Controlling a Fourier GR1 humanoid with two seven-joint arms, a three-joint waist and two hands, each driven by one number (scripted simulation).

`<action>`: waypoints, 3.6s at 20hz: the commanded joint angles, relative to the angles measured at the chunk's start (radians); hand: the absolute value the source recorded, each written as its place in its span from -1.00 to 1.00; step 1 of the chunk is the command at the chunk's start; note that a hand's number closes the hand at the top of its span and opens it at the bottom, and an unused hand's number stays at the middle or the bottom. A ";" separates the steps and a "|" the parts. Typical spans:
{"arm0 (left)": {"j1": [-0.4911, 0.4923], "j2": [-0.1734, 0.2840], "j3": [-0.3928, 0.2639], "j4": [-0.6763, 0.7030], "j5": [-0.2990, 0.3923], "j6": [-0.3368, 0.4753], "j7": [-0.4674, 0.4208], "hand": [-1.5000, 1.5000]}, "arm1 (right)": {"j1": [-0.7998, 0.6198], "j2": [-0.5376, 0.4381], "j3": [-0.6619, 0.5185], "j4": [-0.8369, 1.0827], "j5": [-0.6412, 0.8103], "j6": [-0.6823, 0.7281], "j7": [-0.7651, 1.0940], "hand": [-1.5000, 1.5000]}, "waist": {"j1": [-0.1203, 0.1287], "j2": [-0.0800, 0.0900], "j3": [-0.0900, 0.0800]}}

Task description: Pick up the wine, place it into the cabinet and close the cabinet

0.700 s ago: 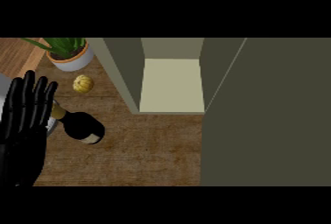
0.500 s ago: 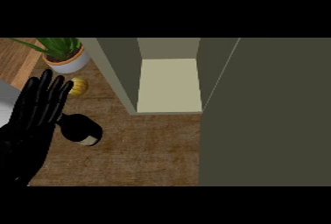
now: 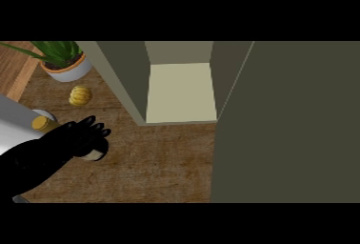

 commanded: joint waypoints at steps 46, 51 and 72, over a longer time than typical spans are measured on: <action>-0.278 0.282 0.155 0.658 0.381 -0.444 0.240 -1.00 | -0.098 -0.110 0.407 -0.502 0.273 -0.394 0.600 -1.00 | 0.018 -0.010 0.002; -0.267 0.227 0.232 0.726 0.248 -0.492 0.197 -1.00 | -0.065 -0.127 0.471 -0.476 0.291 -0.417 0.539 -1.00 | 0.009 -0.011 0.002; -0.275 0.033 0.401 0.811 -0.245 -0.569 0.030 -1.00 | -0.160 -0.198 0.439 -0.405 0.200 -0.466 0.506 -1.00 | -0.022 0.003 -0.003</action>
